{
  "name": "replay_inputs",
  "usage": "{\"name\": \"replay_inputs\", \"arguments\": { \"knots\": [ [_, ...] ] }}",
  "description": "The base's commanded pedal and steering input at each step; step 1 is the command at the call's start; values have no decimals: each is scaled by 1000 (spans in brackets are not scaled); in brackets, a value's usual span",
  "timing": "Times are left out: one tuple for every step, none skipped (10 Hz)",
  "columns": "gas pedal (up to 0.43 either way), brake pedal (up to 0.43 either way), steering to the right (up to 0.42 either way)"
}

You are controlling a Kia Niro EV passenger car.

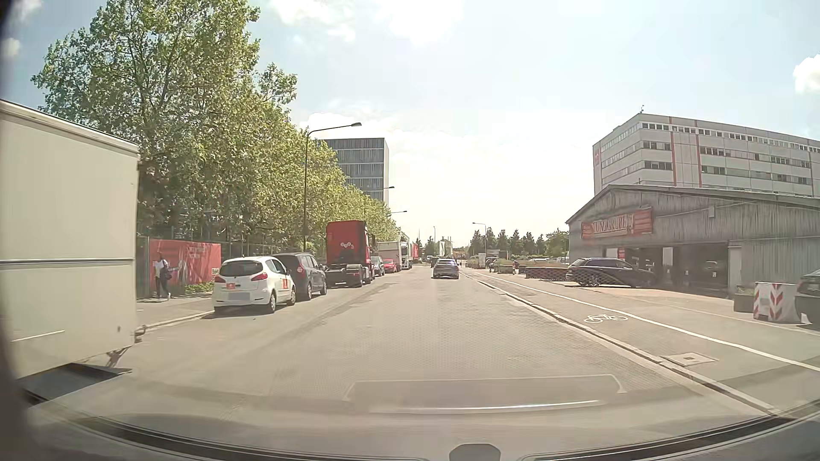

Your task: Follow the waypoints while adhering to traffic rules and regulations

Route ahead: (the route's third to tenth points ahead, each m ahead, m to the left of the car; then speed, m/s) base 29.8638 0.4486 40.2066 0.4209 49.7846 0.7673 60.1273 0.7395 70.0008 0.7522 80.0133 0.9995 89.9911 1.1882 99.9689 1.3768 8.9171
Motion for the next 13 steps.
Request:
{"name": "replay_inputs", "arguments": {
  "knots": [
    [47, 30, 7],
    [47, 30, 7],
    [59, 30, 6],
    [59, 30, 5],
    [59, 30, 4],
    [59, 30, 4],
    [59, 30, 3],
    [59, 30, 3],
    [59, 30, 3],
    [59, 30, 3],
    [59, 30, 3],
    [59, 30, 3],
    [59, 30, 3]
  ]
}}
